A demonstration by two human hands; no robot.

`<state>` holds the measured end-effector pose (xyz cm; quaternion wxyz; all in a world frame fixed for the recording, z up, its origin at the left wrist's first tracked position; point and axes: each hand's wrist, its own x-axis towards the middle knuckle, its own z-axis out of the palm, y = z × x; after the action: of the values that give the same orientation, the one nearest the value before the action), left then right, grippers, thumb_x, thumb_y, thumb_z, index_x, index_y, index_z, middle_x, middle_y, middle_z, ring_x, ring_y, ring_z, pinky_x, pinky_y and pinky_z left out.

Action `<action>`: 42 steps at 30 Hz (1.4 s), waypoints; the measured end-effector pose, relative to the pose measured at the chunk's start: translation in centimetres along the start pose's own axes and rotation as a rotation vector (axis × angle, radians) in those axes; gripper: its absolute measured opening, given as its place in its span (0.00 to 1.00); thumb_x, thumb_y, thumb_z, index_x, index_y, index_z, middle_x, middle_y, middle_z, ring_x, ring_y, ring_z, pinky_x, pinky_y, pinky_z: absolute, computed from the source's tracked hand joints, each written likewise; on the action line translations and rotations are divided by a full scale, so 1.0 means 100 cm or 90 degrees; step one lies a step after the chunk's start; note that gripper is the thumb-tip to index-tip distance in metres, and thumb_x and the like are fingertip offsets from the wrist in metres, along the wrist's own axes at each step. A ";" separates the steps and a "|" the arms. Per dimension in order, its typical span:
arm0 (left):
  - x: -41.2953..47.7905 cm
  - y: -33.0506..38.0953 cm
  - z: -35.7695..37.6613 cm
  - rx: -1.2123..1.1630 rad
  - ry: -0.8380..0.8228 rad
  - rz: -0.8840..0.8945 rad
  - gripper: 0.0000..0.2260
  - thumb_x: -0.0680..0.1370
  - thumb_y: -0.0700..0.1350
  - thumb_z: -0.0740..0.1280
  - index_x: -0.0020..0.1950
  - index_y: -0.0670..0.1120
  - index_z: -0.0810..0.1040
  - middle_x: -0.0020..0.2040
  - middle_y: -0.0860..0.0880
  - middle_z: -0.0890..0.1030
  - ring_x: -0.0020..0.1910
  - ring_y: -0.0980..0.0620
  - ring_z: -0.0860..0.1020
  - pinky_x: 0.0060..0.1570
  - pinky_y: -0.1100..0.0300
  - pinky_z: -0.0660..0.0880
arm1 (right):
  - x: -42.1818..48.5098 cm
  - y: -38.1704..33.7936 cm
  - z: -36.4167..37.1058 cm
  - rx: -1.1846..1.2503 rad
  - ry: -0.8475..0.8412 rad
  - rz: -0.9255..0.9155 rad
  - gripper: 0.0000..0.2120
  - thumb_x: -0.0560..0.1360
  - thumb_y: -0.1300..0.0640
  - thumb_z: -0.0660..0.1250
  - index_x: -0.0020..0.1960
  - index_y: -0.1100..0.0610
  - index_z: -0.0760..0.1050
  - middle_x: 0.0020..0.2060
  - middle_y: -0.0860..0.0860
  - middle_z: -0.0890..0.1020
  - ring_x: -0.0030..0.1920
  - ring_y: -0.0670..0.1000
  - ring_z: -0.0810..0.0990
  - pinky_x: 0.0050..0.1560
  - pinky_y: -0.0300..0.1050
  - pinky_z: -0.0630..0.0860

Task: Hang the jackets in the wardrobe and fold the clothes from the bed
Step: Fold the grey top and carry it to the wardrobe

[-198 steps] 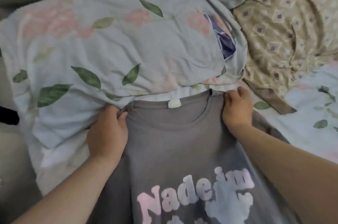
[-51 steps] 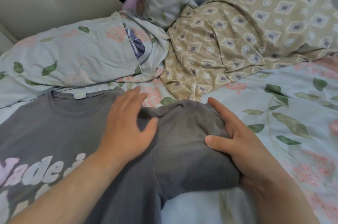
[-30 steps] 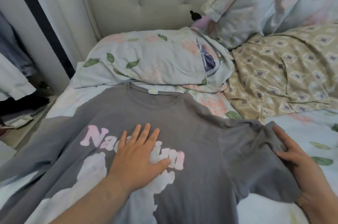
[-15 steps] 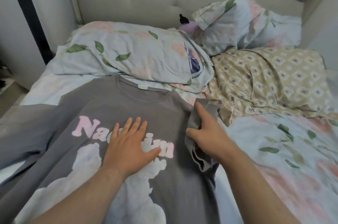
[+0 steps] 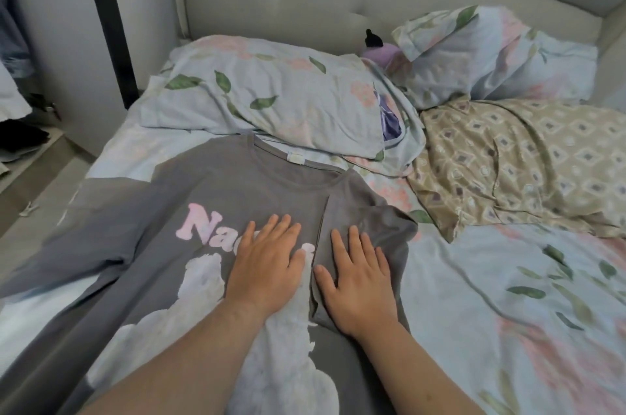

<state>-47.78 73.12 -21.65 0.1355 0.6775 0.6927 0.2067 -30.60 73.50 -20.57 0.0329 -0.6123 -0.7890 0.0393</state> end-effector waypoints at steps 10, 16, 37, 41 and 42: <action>-0.041 -0.022 -0.083 -0.232 -0.115 -0.024 0.11 0.76 0.50 0.62 0.55 0.53 0.79 0.49 0.58 0.79 0.57 0.52 0.76 0.54 0.59 0.72 | -0.001 0.001 -0.018 -0.061 -0.033 0.048 0.35 0.77 0.31 0.41 0.80 0.44 0.48 0.80 0.50 0.50 0.79 0.52 0.48 0.78 0.53 0.46; -0.095 -0.158 -0.157 -0.019 0.206 -0.278 0.13 0.79 0.50 0.65 0.61 0.47 0.78 0.58 0.49 0.80 0.59 0.44 0.77 0.57 0.50 0.73 | 0.003 -0.107 -0.026 0.128 0.089 -0.110 0.19 0.75 0.55 0.64 0.65 0.54 0.76 0.72 0.56 0.70 0.74 0.57 0.65 0.76 0.54 0.50; 0.021 -0.235 -0.151 -0.530 0.238 -0.473 0.06 0.81 0.42 0.59 0.54 0.41 0.73 0.52 0.41 0.77 0.49 0.45 0.75 0.44 0.59 0.70 | 0.044 -0.238 0.036 0.181 0.051 -0.183 0.40 0.73 0.31 0.43 0.79 0.51 0.54 0.80 0.50 0.51 0.79 0.49 0.49 0.77 0.44 0.42; 0.020 -0.287 -0.172 -0.579 0.397 -0.582 0.15 0.80 0.40 0.60 0.66 0.37 0.70 0.63 0.36 0.75 0.60 0.39 0.76 0.63 0.45 0.72 | 0.045 -0.238 0.038 0.166 0.045 -0.184 0.40 0.73 0.31 0.42 0.79 0.49 0.55 0.80 0.49 0.51 0.79 0.49 0.48 0.77 0.43 0.40; 0.018 -0.298 -0.178 -0.578 0.393 -0.597 0.15 0.80 0.40 0.61 0.65 0.37 0.71 0.62 0.35 0.76 0.59 0.38 0.77 0.62 0.42 0.74 | 0.045 -0.238 0.038 0.160 0.042 -0.188 0.40 0.73 0.31 0.42 0.79 0.49 0.55 0.80 0.49 0.51 0.79 0.49 0.48 0.77 0.43 0.40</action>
<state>-82.48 73.19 -19.89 0.2762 0.0967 0.7633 0.5760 -55.06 71.94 -21.88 0.1405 -0.4819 -0.8576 0.1120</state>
